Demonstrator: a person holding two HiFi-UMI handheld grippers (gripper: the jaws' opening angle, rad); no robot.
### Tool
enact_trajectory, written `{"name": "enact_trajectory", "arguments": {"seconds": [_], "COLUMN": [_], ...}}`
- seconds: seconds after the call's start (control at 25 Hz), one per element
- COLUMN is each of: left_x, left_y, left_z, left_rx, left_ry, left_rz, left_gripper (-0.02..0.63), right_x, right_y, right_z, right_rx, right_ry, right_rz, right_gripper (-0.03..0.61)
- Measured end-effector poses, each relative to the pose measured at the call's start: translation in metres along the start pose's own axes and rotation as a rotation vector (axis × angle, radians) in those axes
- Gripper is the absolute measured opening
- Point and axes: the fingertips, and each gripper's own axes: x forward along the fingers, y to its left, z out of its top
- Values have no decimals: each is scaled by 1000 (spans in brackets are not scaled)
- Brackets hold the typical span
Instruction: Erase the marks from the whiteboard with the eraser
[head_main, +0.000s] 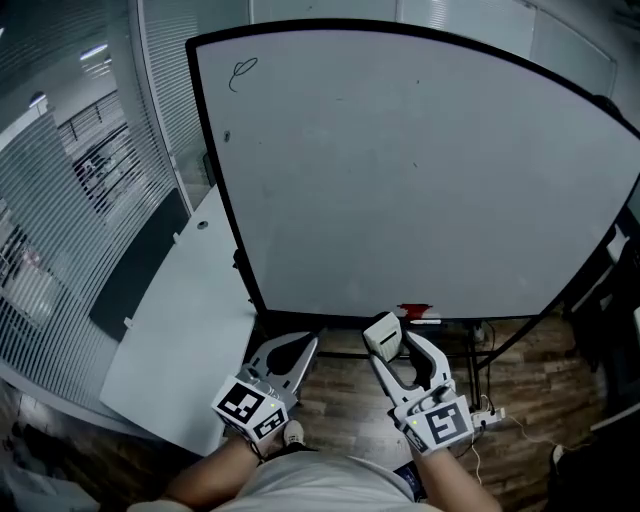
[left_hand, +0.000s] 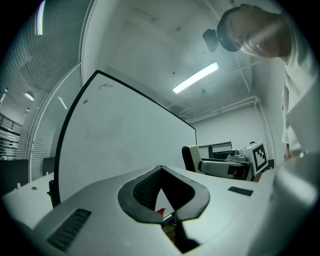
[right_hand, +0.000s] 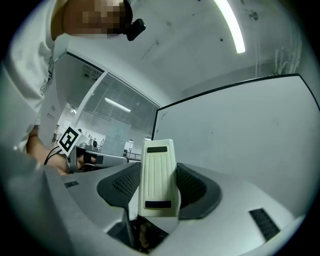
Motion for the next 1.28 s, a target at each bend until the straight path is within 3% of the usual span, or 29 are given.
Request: {"name": "enact_trajectory", "arguments": {"seconds": [0.2, 0.56, 0.96, 1.28], "left_x": [-24, -60, -129, -193], "left_y": [-42, -66, -54, -31], "left_z": [-14, -18, -3, -12], "left_rx": [-1, -13, -37, -71], "left_ry": [29, 29, 29, 55], "left_rz": [7, -9, -46, -60], "left_gripper": [8, 8, 8, 8], "right_x": [-40, -66, -63, -51], "right_y": [17, 58, 126, 193], "right_z": [-10, -13, -8, -11], "right_rx": [20, 61, 84, 89], "right_ry": [0, 0, 24, 46], "right_rz": [12, 23, -4, -11], "right_gripper": [233, 232, 232, 233]}}
